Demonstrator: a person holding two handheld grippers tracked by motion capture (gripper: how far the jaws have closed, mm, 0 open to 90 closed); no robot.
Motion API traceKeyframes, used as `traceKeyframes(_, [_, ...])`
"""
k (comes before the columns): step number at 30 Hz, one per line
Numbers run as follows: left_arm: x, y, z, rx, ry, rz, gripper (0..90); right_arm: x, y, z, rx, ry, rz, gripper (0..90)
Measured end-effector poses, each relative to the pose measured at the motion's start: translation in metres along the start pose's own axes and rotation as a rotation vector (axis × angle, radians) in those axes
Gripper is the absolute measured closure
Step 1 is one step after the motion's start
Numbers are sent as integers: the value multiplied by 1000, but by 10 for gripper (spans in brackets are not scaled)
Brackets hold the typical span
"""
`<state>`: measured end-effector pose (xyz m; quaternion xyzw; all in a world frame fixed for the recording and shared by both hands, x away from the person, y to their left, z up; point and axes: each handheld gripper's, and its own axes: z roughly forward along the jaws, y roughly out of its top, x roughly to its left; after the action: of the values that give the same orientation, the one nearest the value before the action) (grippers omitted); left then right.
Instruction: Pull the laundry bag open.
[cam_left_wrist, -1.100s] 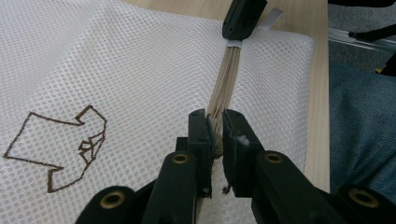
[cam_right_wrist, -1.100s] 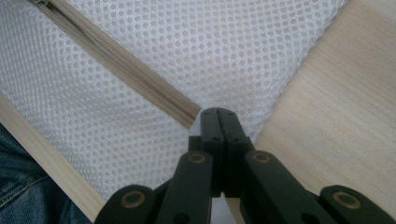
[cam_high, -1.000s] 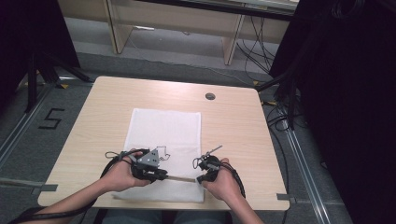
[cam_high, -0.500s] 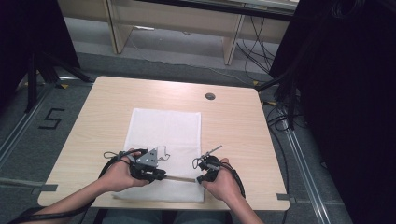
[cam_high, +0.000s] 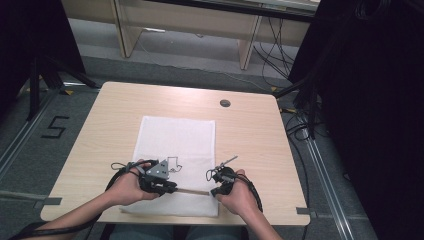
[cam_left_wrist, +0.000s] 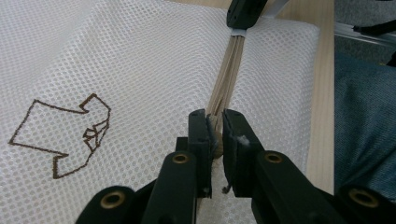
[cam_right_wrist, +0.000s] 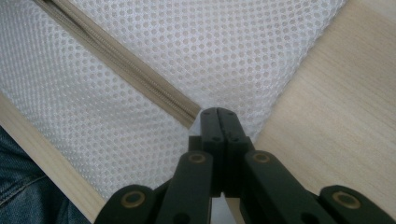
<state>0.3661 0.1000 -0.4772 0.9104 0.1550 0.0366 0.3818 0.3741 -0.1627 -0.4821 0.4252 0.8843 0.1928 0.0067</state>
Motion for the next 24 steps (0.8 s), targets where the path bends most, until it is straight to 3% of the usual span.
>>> traceKeyframes(7, [0, -1, 1, 8, -1, 10, 820, 0, 0, 0, 3, -3, 3, 900])
traceKeyframes(10, [1, -1, 1, 20, 10, 48, 820, 1, 0, 0, 2, -3, 6, 900])
traceKeyframes(17, [2, -2, 1, 25, 10, 49, 820, 1, 0, 0, 2, -2, 1, 900])
traceKeyframes(19, [2, -2, 0, 26, -3, 44, 820, 3, 0, -1, 12, 3, 31, 900])
traceKeyframes(21, [2, -4, -1, 29, 6, 48, 820, 1, 0, 0, 4, -1, 0, 900])
traceKeyframes(24, [4, -7, -4, 14, -3, 23, 820, 1, 0, 0, 5, -2, 6, 900])
